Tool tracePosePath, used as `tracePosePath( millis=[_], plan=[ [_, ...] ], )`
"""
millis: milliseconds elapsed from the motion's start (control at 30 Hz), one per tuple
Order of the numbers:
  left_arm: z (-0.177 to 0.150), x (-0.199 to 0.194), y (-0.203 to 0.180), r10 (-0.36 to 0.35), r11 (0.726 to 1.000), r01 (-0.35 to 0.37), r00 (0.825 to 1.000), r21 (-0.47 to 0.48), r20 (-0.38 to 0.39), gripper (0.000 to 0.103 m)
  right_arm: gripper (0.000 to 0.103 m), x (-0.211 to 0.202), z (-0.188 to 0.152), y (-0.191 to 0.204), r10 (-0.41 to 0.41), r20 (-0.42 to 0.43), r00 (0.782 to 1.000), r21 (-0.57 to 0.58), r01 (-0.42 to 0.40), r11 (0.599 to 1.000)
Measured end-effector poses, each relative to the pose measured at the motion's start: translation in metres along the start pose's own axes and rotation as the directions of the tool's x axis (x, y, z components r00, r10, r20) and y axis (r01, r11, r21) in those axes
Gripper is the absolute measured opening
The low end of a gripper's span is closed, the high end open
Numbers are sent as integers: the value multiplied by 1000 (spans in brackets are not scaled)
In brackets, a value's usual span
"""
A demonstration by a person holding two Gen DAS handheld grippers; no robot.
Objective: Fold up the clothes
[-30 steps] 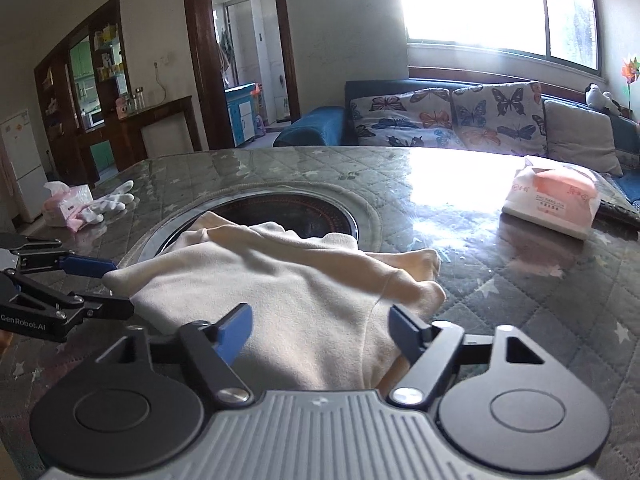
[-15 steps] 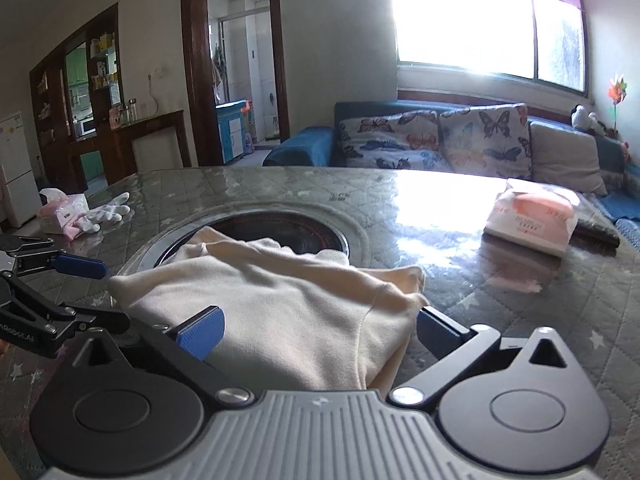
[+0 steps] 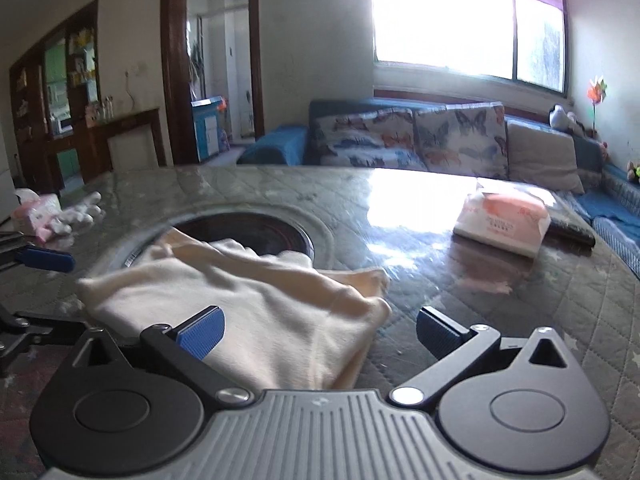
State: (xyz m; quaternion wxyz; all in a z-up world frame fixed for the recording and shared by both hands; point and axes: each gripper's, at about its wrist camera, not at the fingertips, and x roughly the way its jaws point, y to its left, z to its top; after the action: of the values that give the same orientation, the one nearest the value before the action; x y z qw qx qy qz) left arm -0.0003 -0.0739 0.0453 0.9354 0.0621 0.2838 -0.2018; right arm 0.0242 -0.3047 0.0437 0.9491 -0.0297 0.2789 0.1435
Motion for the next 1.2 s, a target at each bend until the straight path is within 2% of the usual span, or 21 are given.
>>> tracePosePath(
  millis=[67, 133, 200, 233, 267, 367, 433, 467, 500, 600, 700, 800, 833, 900, 967, 1033, 1100, 1200],
  plan=[
    [1, 4, -1, -1, 1000, 1, 1000, 14, -3, 103, 103, 9, 1, -7, -10, -25, 1000, 7, 11, 1000],
    [2, 8, -2, -14, 1000, 14, 1000, 20, -7, 103, 102, 17, 5, -17, 5, -50, 999, 66, -2, 998],
    [3, 13, -1, -20, 1000, 20, 1000, 20, -13, 103, 89, 28, 8, -27, 38, -83, 996, 134, -27, 991],
    [4, 15, 0, -18, 1000, 18, 1000, 21, -14, 103, 86, 34, 9, -31, 56, -97, 994, 160, -40, 986],
    [4, 18, 0, -16, 1000, 16, 1000, 23, -15, 103, 76, 40, 10, -35, 69, -110, 992, 181, -48, 982],
    [6, 25, 5, -10, 1000, 10, 1000, 11, -16, 101, 51, 56, 10, -39, 73, -153, 986, 211, -39, 977],
    [6, 29, 9, -14, 1000, 14, 1000, 0, -21, 98, 41, 67, 10, -41, 71, -181, 981, 225, -28, 974],
    [6, 31, 11, -18, 1000, 18, 1000, -5, -24, 92, 27, 70, 10, -39, 75, -179, 981, 225, -34, 974],
    [5, 32, 13, -21, 1000, 20, 999, -9, -29, 86, 18, 69, 13, -35, 66, -163, 984, 196, -33, 980],
    [2, 37, 15, -30, 999, 29, 998, -14, -52, 80, 5, 64, 24, -22, 37, -107, 994, 97, -27, 995],
    [-1, 41, 16, -35, 999, 34, 997, -7, -71, 80, 5, 63, 33, -18, 31, -83, 996, 61, -26, 998],
    [2, 41, 21, -48, 999, 47, 996, -21, -73, 76, 7, 84, 27, -30, -3, -160, 987, 87, 17, 996],
    [6, 39, 24, -46, 999, 45, 997, -26, -65, 76, 9, 87, 25, -34, -1, -171, 985, 99, 18, 995],
    [13, 36, 30, -39, 999, 37, 998, -34, -47, 75, 23, 89, 23, -41, -6, -165, 986, 121, 27, 992],
    [21, 37, 39, -8, 999, 7, 999, -33, -39, 73, 25, 83, 30, -41, -9, -135, 991, 117, 25, 993],
    [28, 45, 52, 35, 998, -38, 998, -50, -55, 61, 25, 77, 36, -42, -11, -105, 994, 111, 23, 994],
    [32, 57, 67, 67, 993, -75, 994, -92, -90, 45, 25, 75, 43, -33, 34, -96, 995, 79, -26, 997],
    [32, 73, 86, 78, 983, -99, 988, -152, -134, 28, 26, 80, 45, -16, 85, -106, 991, 27, -83, 996]
  ],
)
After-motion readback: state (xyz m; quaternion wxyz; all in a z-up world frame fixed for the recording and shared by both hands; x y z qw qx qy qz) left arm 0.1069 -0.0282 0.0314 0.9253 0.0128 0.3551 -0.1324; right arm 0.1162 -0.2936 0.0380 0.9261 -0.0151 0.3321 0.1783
